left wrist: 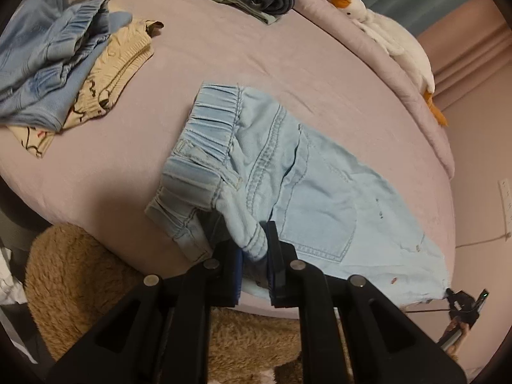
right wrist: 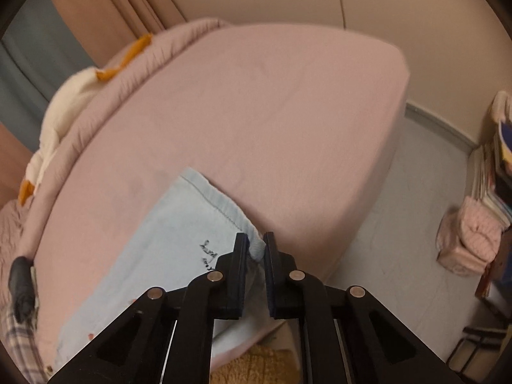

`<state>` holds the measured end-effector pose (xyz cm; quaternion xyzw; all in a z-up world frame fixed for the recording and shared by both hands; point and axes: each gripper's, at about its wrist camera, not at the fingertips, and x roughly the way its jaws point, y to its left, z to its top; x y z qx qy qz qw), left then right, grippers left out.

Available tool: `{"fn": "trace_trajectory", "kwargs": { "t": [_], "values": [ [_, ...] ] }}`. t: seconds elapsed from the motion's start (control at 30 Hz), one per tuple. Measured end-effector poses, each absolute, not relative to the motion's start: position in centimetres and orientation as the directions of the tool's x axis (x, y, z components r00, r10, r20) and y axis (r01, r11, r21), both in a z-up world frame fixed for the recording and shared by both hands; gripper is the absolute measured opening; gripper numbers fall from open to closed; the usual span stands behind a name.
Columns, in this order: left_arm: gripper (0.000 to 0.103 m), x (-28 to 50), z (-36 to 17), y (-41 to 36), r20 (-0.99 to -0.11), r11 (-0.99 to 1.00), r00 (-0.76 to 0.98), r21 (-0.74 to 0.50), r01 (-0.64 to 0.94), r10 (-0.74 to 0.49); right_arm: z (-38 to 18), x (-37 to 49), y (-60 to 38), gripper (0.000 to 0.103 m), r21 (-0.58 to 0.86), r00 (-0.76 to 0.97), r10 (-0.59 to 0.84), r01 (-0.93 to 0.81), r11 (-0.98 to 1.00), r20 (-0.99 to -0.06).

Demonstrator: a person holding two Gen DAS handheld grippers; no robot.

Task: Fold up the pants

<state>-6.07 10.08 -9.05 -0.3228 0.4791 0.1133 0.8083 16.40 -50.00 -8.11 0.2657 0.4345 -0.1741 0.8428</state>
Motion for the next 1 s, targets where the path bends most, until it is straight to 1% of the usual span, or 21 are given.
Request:
{"fn": "trace_trajectory", "kwargs": {
  "t": [0.07, 0.17, 0.2, 0.23, 0.27, 0.3, 0.33, 0.37, 0.4, 0.43, 0.47, 0.5, 0.6, 0.63, 0.67, 0.77, 0.87, 0.93, 1.0],
  "values": [
    [0.013, -5.5, -10.4, 9.8, -0.876, 0.775, 0.465, -0.379, -0.506, -0.125, -8.8, 16.6, -50.1, 0.01, 0.272, 0.534, -0.072, 0.537, 0.798, -0.842],
    [0.016, -5.3, -12.0, 10.0, -0.897, 0.773, 0.421, -0.363, -0.52, -0.138, -12.1, 17.8, -50.4, 0.01, 0.212, 0.417, -0.061, 0.577, 0.789, -0.907],
    [0.016, -5.3, -11.8, 10.1, -0.893, 0.774, 0.428, -0.367, -0.516, -0.139, -12.9, 18.2, -50.2, 0.012, 0.172, 0.369, -0.075, 0.591, 0.788, -0.926],
    [0.015, -5.3, -11.3, 10.1, -0.887, 0.778, 0.438, -0.376, -0.503, -0.146, -13.0, 18.4, -49.8, 0.018, 0.143, 0.343, -0.091, 0.599, 0.788, -0.935],
    [0.021, -5.4, -10.9, 10.2, -0.886, 0.783, 0.439, -0.375, -0.496, -0.146, -12.5, 18.6, -49.0, 0.019, 0.107, 0.329, -0.123, 0.599, 0.793, -0.936],
    [0.031, -5.5, -10.1, 10.3, -0.886, 0.791, 0.442, -0.368, -0.489, -0.139, -11.7, 18.8, -48.2, 0.026, 0.079, 0.328, -0.147, 0.585, 0.807, -0.933],
    [0.037, -5.6, -9.6, 10.4, -0.883, 0.795, 0.45, -0.365, -0.484, -0.131, -11.2, 18.8, -47.6, 0.037, 0.072, 0.337, -0.152, 0.568, 0.82, -0.929],
    [0.051, -5.7, -8.6, 10.5, -0.873, 0.803, 0.474, -0.361, -0.474, -0.113, -10.1, 19.1, -46.5, 0.042, 0.08, 0.361, -0.147, 0.544, 0.835, -0.921],
    [0.065, -5.8, -7.9, 10.6, -0.865, 0.809, 0.491, -0.36, -0.465, -0.103, -9.0, 19.5, -45.2, 0.049, 0.094, 0.388, -0.134, 0.514, 0.853, -0.912],
    [0.071, -5.9, -7.0, 10.8, -0.854, 0.815, 0.513, -0.358, -0.456, -0.088, -7.9, 19.9, -43.7, 0.051, 0.11, 0.417, -0.111, 0.471, 0.875, -0.902],
    [0.079, -5.8, -6.2, 11.2, -0.839, 0.822, 0.54, -0.357, -0.445, -0.071, -6.7, 20.6, -41.5, 0.051, 0.126, 0.445, -0.074, 0.404, 0.906, -0.892],
    [0.082, -5.6, -5.5, 11.6, -0.821, 0.827, 0.568, -0.361, -0.431, -0.063, -5.7, 21.2, -39.2, 0.051, 0.141, 0.467, -0.03, 0.326, 0.935, -0.884],
    [0.082, -4.4, -5.2, 13.0, -0.808, 0.822, 0.588, -0.361, -0.44, -0.04, -3.8, 22.6, -31.5, 0.051, 0.212, 0.485, 0.146, 0.082, 0.974, -0.862],
    [0.082, -3.8, -5.5, 13.5, -0.8, 0.823, 0.599, -0.365, -0.435, -0.039, -3.7, 23.3, -28.2, 0.051, 0.261, 0.459, 0.242, -0.024, 0.965, -0.855],
    [0.082, -2.7, -6.0, 14.1, -0.796, 0.826, 0.603, -0.372, -0.423, -0.049, -3.8, 23.8, -25.9, 0.051, 0.299, 0.423, 0.308, -0.09, 0.95, -0.852],
    [0.08, -0.2, -7.9, 15.0, -0.819, 0.823, 0.568, -0.373, -0.429, -0.075, -4.7, 25.2, -17.6, 0.051, 0.376, 0.283, 0.451, -0.281, 0.883, -0.847],
    [0.08, 1.1, -10.1, 15.1, -0.836, 0.835, 0.535, -0.376, -0.401, -0.119, -6.0, 26.9, -11.1, 0.051, 0.403, 0.182, 0.49, -0.367, 0.838, -0.853],
    [0.074, 1.5, -11.4, 15.0, -0.853, 0.833, 0.505, -0.373, -0.409, -0.134, -7.6, 28.1, -8.0, 0.051, 0.406, 0.119, 0.477, -0.373, 0.834, -0.871],
    [0.063, 1.3, -11.9, 14.8, -0.85, 0.838, 0.509, -0.371, -0.4, -0.134, -9.1, 28.5, -5.7, 0.051, 0.369, 0.094, 0.428, -0.366, 0.854, -0.899]
  ]
}}
